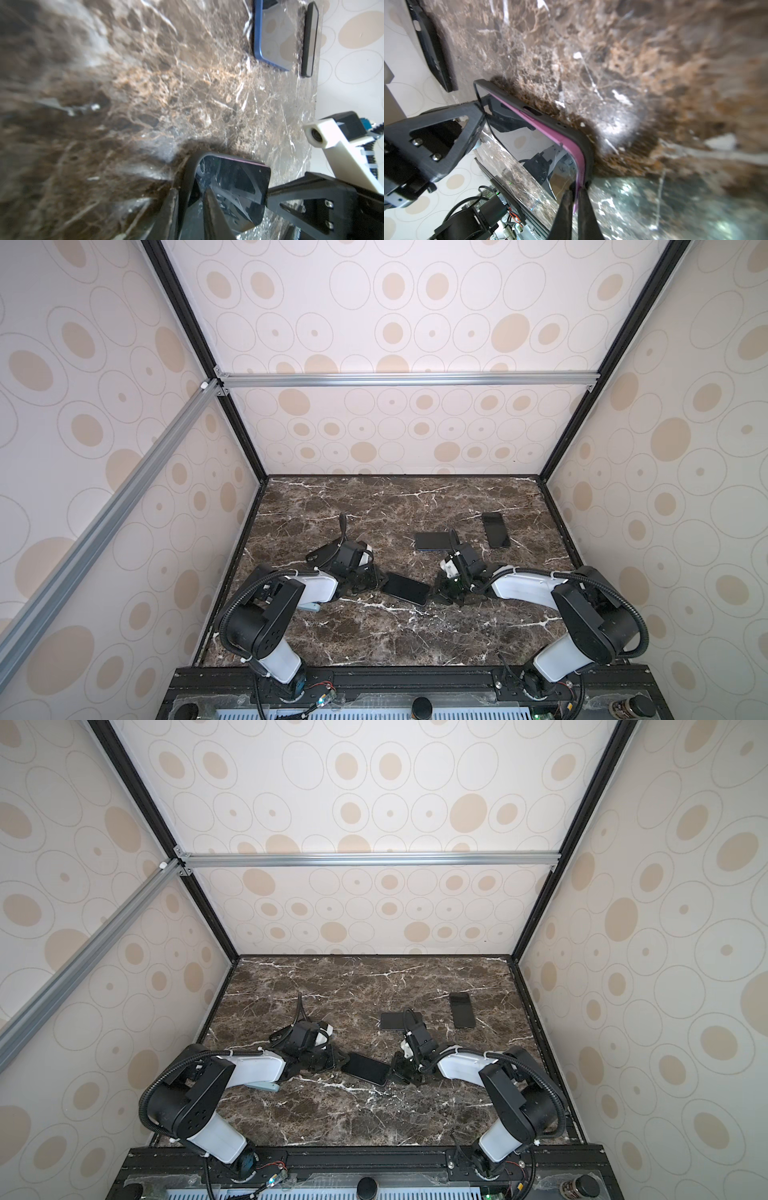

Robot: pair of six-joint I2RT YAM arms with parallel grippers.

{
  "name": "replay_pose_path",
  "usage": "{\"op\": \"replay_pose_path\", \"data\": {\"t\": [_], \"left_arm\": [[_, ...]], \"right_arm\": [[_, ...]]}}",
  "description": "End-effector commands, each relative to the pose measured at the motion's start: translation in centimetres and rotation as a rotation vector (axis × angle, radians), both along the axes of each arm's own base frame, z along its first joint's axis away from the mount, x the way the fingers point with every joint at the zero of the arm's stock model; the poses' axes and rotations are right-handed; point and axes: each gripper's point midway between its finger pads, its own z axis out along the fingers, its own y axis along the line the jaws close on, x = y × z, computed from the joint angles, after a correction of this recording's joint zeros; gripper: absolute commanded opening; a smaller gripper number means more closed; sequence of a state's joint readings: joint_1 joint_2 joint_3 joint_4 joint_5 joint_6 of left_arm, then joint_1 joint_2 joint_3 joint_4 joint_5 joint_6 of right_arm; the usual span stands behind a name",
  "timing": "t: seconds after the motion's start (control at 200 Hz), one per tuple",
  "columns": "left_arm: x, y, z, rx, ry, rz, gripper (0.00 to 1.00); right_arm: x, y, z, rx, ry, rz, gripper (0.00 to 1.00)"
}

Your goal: Put the phone into the phone case

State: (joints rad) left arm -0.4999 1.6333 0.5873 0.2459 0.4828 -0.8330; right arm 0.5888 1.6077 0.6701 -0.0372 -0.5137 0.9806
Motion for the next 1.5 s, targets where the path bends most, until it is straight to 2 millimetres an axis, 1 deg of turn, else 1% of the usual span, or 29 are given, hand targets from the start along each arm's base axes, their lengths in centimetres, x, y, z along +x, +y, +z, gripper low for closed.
{"op": "replay_pose_path", "data": {"t": [0.0, 0.13, 0.275, 0.38, 0.445, 0.54, 0.625, 0.75, 0.93, 1.08, 1.245, 1.36, 1.375, 1.495], "left_arm": [[-11.6, -1.5, -4.7, 0.012, 0.409, -0.210, 0.23], [-12.4, -1.6, -5.2, 0.018, 0.429, -0.222, 0.23], [-13.8, -1.1, -5.8, 0.028, 0.461, -0.229, 0.23], [-14.9, -0.4, -6.4, 0.044, 0.490, -0.235, 0.23], [-15.5, 0.1, -6.7, 0.056, 0.504, -0.244, 0.23], [-16.5, 0.6, -6.8, 0.065, 0.524, -0.256, 0.23], [-17.3, 1.1, -6.8, 0.070, 0.536, -0.264, 0.23], [-18.1, 1.5, -6.7, 0.066, 0.552, -0.268, 0.23], [-19.5, 1.5, -6.7, 0.047, 0.578, -0.287, 0.23], [-20.9, 1.1, -6.7, 0.022, 0.609, -0.307, 0.23], [-22.1, 0.5, -6.6, -0.005, 0.633, -0.323, 0.23], [-23.5, 0.3, -6.6, -0.021, 0.671, -0.325, 0.22], [-23.4, 0.0, -6.5, -0.035, 0.660, -0.327, 0.22], [-24.3, 0.1, -6.4, -0.065, 0.689, -0.319, 0.21]], "right_arm": [[-3.4, -0.3, -7.7, -0.140, 0.087, 0.021, 0.08], [-3.4, -0.4, -8.2, -0.151, 0.092, 0.015, 0.08], [-3.3, -0.8, -8.4, -0.173, 0.089, 0.006, 0.08], [-3.1, -1.3, -7.7, -0.200, 0.068, -0.002, 0.09], [-2.8, -1.8, -7.0, -0.226, 0.047, -0.008, 0.09], [-2.3, -2.6, -5.8, -0.259, 0.012, -0.015, 0.09], [-2.0, -2.8, -5.3, -0.266, 0.001, -0.019, 0.09], [-2.1, -2.7, -5.6, -0.250, 0.014, -0.030, 0.09], [-2.3, -2.4, -6.5, -0.233, 0.036, -0.040, 0.09], [-2.5, -2.3, -7.1, -0.228, 0.055, -0.039, 0.08], [-2.5, -2.2, -7.5, -0.230, 0.067, -0.036, 0.04], [-2.4, -2.2, -7.7, -0.235, 0.071, -0.041, 0.04], [-2.4, -2.2, -7.7, -0.236, 0.070, -0.040, 0.04], [-2.4, -2.2, -8.1, -0.243, 0.078, -0.044, 0.05]]}}
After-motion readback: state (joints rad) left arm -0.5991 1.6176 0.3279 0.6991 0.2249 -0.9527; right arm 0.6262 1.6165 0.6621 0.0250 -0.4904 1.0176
